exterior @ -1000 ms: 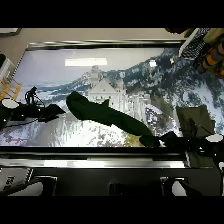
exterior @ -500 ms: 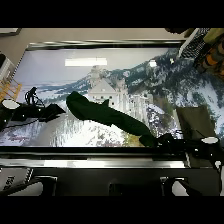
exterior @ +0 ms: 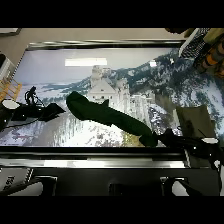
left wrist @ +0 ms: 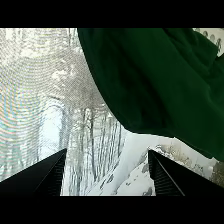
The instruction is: Fold the clothes and pants, and hang the long-sleeved shirts on hangers.
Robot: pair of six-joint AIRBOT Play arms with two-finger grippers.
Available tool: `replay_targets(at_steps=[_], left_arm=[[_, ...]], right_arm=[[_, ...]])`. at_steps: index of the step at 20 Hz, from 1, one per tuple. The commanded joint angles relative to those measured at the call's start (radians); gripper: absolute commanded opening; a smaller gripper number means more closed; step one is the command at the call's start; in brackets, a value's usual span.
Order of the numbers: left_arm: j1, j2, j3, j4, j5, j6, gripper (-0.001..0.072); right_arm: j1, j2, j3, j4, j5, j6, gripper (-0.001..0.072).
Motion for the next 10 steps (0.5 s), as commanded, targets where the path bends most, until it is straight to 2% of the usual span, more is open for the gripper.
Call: replay_targets(at_steps=[1, 3, 8, 10], left_arm=[[0.001, -0.008, 0.000, 0.000, 0.002, 0.000, 0.0585], [0.000, -0.042, 0.000, -0.004, 0.006, 0.010, 0.0585], [-0.002, -0.161, 0.000, -0.214, 0.050, 0.168, 0.0579], [-0.013, -0.188, 0.000, -0.262, 0.054, 0.203, 0.0528]], right_arm=[[0.000, 0.013, 0.034, 0.019, 0.028, 0.000, 0.0033], [0.000, 0.032, 0.070, -0.002, 0.041, 0.024, 0.0033], [0.000, 0.085, 0.100, -0.010, 0.095, 0.047, 0.0034], [0.000, 0.091, 0.100, -0.010, 0.114, 0.047, 0.0034]])
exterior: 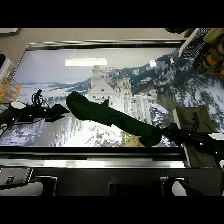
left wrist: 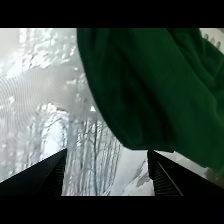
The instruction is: Fold the clothes and pants, and hang the long-sleeved shirts on hangers.
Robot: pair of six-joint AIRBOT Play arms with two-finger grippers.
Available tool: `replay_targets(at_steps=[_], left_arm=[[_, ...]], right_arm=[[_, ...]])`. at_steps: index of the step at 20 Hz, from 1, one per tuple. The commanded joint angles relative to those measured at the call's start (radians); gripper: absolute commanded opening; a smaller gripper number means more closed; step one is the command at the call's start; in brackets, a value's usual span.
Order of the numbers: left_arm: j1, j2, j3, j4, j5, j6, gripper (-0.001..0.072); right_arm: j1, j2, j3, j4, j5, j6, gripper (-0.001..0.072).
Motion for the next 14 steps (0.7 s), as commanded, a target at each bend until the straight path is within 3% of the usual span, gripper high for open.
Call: replay_targets(at_steps=[1, 9, 12, 13, 14], left_arm=[[-0.018, -0.055, 0.000, -0.102, 0.020, 0.074, 0.0528], [-0.089, -0.115, 0.005, -0.102, 0.090, 0.080, 0.0526], [-0.113, -0.115, 0.012, -0.109, 0.119, 0.080, 0.0381], [-0.124, -0.116, 0.014, -0.109, 0.123, 0.080, 0.0368], [-0.133, -0.116, 0.014, -0.109, 0.126, 0.080, 0.0264]], right_arm=[[0.000, 0.018, 0.008, -0.003, 0.034, 0.006, 0.0034], [0.000, 0.024, 0.008, -0.003, 0.038, 0.009, 0.0034], [0.000, 0.024, 0.008, -0.002, 0.035, 0.009, 0.0034], [0.000, 0.024, 0.008, -0.002, 0.035, 0.009, 0.0034], [0.000, 0.024, 0.008, -0.002, 0.035, 0.008, 0.0034]])
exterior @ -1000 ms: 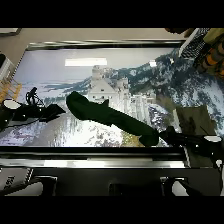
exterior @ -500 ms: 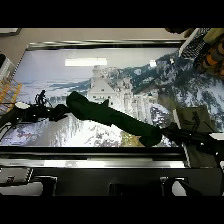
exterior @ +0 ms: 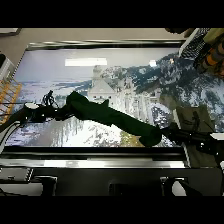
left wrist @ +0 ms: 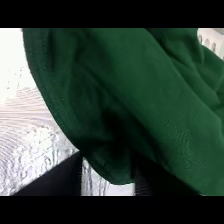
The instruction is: Fold the clothes and pants, and hang the long-sleeved shirts on hangers.
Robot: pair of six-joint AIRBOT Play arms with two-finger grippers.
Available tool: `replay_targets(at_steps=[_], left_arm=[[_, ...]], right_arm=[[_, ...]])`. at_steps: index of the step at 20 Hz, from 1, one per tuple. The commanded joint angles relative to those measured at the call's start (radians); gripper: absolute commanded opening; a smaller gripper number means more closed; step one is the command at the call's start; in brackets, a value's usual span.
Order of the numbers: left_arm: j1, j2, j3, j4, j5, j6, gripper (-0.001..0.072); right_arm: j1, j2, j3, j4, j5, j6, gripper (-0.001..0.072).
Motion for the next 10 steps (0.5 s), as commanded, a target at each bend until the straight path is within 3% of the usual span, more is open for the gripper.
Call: replay_targets(at_steps=[1, 3, 7, 10], left_arm=[[-0.032, -0.003, 0.005, -0.007, 0.025, 0.003, 0.0115], [-0.039, -0.001, 0.014, -0.007, 0.014, 0.010, 0.0018], [-0.023, 0.058, 0.111, 0.010, -0.043, 0.028, 0.0015], [-0.004, 0.179, 0.240, 0.121, -0.056, -0.038, 0.0014]], right_arm=[[0.000, 0.001, 0.001, 0.001, 0.002, 0.000, 0.0034], [0.000, 0.006, 0.001, 0.007, 0.001, 0.000, 0.0034], [0.000, 0.091, 0.045, 0.008, -0.014, 0.000, 0.0034], [0.000, 0.155, 0.215, -0.020, -0.010, 0.039, 0.0033]])
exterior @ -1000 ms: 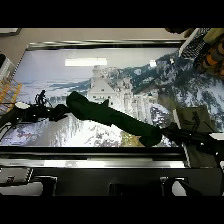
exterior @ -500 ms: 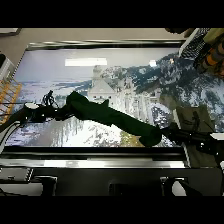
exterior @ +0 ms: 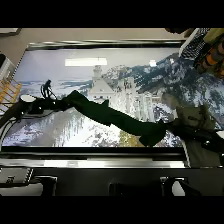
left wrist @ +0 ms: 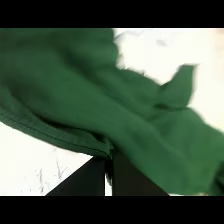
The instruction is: Fold the clothes and pants, and hang the long-sleeved shirts on hangers.
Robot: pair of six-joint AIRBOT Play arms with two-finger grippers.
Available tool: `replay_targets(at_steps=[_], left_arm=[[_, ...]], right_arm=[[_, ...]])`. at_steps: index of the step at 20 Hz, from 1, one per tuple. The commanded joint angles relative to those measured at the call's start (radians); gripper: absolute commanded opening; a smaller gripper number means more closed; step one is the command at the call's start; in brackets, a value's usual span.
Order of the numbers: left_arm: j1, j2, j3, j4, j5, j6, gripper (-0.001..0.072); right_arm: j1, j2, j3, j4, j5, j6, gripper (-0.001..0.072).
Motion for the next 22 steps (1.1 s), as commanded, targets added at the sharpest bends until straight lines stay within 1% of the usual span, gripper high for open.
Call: replay_targets(at_steps=[1, 4, 8, 11, 13, 15, 16, 18, 20, 22], left_arm=[[0.023, 0.130, 0.153, 0.123, -0.034, -0.072, 0.0013], [0.049, 0.286, 0.356, 0.231, -0.068, -0.172, 0.0013], [0.074, 0.509, 0.587, 0.404, -0.068, -0.369, 0.0014], [0.092, 0.676, 0.641, 0.507, -0.080, -0.533, 0.0015], [0.093, 0.766, 0.641, 0.568, -0.124, -0.605, 0.0015], [0.093, 0.829, 0.641, 0.623, -0.187, -0.655, 0.0015], [0.093, 0.852, 0.640, 0.643, -0.206, -0.670, 0.0015], [0.093, 0.874, 0.640, 0.648, -0.212, -0.671, 0.0015], [0.093, 0.861, 0.639, 0.648, -0.238, -0.671, 0.0015], [0.093, 0.811, 0.619, 0.642, -0.248, -0.670, 0.0014]], right_arm=[[0.000, 0.066, 0.202, -0.039, 0.005, 0.037, 0.0033], [0.000, 0.087, 0.480, -0.045, 0.042, 0.050, 0.0033], [0.000, 0.140, 0.814, -0.058, 0.021, 0.076, 0.0033], [0.000, 0.195, 0.978, -0.103, 0.015, 0.131, 0.0033], [0.000, 0.245, 1.038, -0.129, -0.016, 0.142, 0.0033], [0.000, 0.296, 1.062, -0.174, -0.061, 0.166, 0.0033], [0.000, 0.313, 1.075, -0.210, -0.077, 0.198, 0.0033], [0.000, 0.320, 1.108, -0.267, -0.083, 0.270, 0.0033], [0.000, 0.315, 1.112, -0.262, -0.103, 0.311, 0.0033], [0.000, 0.282, 1.112, -0.242, -0.085, 0.318, 0.0033]])
